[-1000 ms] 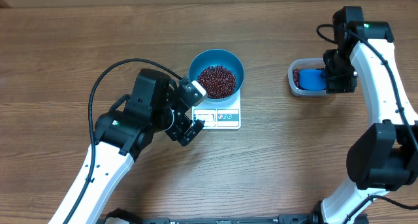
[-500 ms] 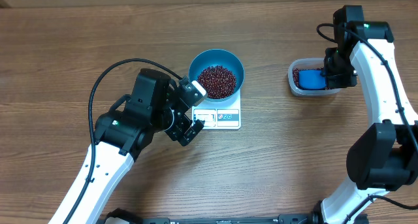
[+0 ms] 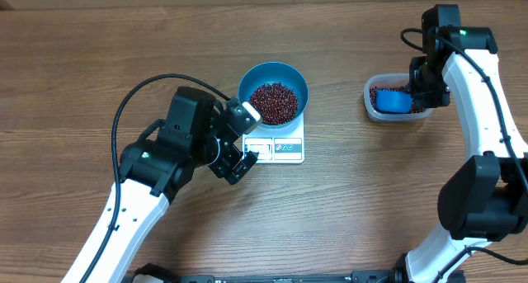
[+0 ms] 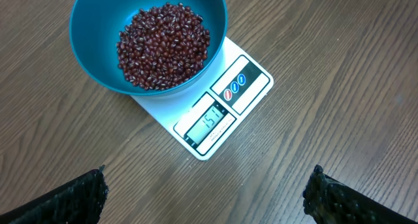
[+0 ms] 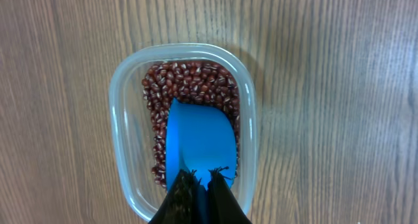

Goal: Scoop item into bowl and weigh 150g on scale
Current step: 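Lower the right gripper back onto the scoop handle in the tub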

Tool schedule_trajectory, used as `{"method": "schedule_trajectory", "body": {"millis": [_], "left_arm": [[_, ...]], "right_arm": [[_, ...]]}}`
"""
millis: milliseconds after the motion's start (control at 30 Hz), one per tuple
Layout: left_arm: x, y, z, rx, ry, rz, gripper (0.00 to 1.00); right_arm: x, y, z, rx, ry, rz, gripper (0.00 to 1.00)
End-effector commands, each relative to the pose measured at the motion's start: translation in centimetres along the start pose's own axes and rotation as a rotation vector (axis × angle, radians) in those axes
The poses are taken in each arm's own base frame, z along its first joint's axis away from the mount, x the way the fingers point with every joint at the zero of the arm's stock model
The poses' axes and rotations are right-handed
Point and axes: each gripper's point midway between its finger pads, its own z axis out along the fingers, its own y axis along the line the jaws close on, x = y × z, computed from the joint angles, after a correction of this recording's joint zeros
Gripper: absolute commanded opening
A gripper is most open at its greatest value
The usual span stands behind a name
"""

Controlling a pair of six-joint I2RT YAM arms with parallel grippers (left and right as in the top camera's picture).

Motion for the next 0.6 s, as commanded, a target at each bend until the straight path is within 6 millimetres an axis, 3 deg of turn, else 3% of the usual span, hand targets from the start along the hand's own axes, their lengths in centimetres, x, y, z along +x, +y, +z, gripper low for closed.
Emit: {"method": "schedule_trajectory", "body": {"millis": [0,133,367,567], "left_arm": [[-0.25,0.22,-0.16,-0.006,-0.009,-0.008,0.99],[-0.25,0.22,-0.16,-0.006,-0.009,-0.009,1.0],[-0.25,0.22,-0.16,-0.006,-0.009,-0.008,1.0],[-0.25,0.22,-0.16,-0.006,-0.009,-0.009,1.0]], "right_arm": [[0.05,-0.06,-0.86,-0.019,0.004,-0.004,0.04],[0.04,0.08,-0.86,-0.025,0.004,-0.003,0.04],[0.06,0.27,-0.82,-0.032,0.004,-0.001,0.2],[0.09,0.67,-0.78,-0.048,0.004,0.001,0.21]]}}
